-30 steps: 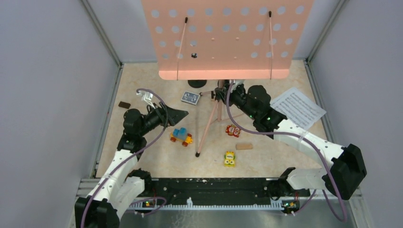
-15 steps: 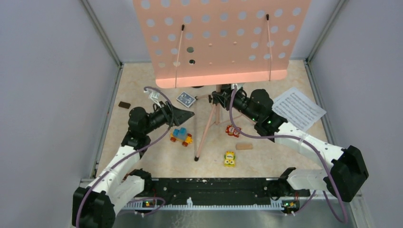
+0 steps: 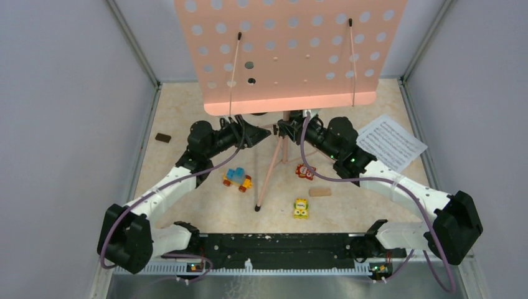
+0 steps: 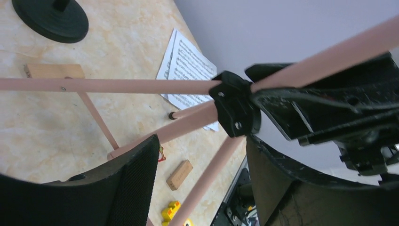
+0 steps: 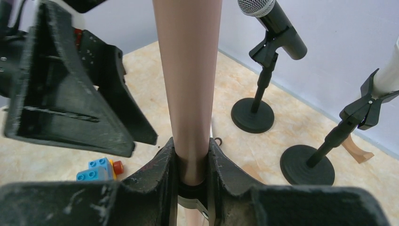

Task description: Pack up the instrument practice props

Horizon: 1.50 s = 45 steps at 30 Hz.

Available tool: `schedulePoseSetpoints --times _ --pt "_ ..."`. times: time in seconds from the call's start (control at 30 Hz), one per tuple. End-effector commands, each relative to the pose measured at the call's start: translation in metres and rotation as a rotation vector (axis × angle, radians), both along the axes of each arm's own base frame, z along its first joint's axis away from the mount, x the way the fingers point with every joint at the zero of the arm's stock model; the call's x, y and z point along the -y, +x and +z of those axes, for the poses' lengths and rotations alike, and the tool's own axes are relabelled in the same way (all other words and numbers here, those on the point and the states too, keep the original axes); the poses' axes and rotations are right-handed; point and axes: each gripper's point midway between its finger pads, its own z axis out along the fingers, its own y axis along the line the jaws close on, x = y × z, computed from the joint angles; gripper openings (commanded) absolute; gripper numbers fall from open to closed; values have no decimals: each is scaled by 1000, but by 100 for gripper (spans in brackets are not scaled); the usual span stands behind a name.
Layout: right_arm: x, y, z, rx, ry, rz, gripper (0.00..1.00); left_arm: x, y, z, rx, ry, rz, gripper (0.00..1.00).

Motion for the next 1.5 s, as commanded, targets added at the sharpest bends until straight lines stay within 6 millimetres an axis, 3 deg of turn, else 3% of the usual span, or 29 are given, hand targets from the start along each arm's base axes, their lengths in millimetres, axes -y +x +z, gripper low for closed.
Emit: schedulePoseSetpoints --times 0.0,0.3,0.5,0.73,0.8,0.9,1.0,1.23,1.47 --pt "-24 -42 -38 -146 -48 183 0 9 19 29 39 -66 22 70" --pt "-23 -42 -39 -151 -54 181 0 24 18 28 -5 -106 -36 56" --pt "-23 -42 -41 -155 -55 178 0 32 19 27 -60 -121 -49 37" --pt "-23 -42 -42 -159 -56 178 0 39 16 25 -138 -132 -58 32" --pt "-23 -42 -42 -160 -55 178 0 39 15 22 -170 -137 -53 23" --pt "-23 -42 -42 -162 -53 178 0 36 16 17 -250 -148 -20 0" --pt "-23 -42 -42 -164 -53 176 0 33 20 5 -421 -174 45 0" --pt "-22 -43 -42 -170 -54 171 0 18 19 -37 -1049 -208 353 0" --pt "-23 -42 -40 -179 -46 171 0 15 13 -28 -1191 -383 439 0"
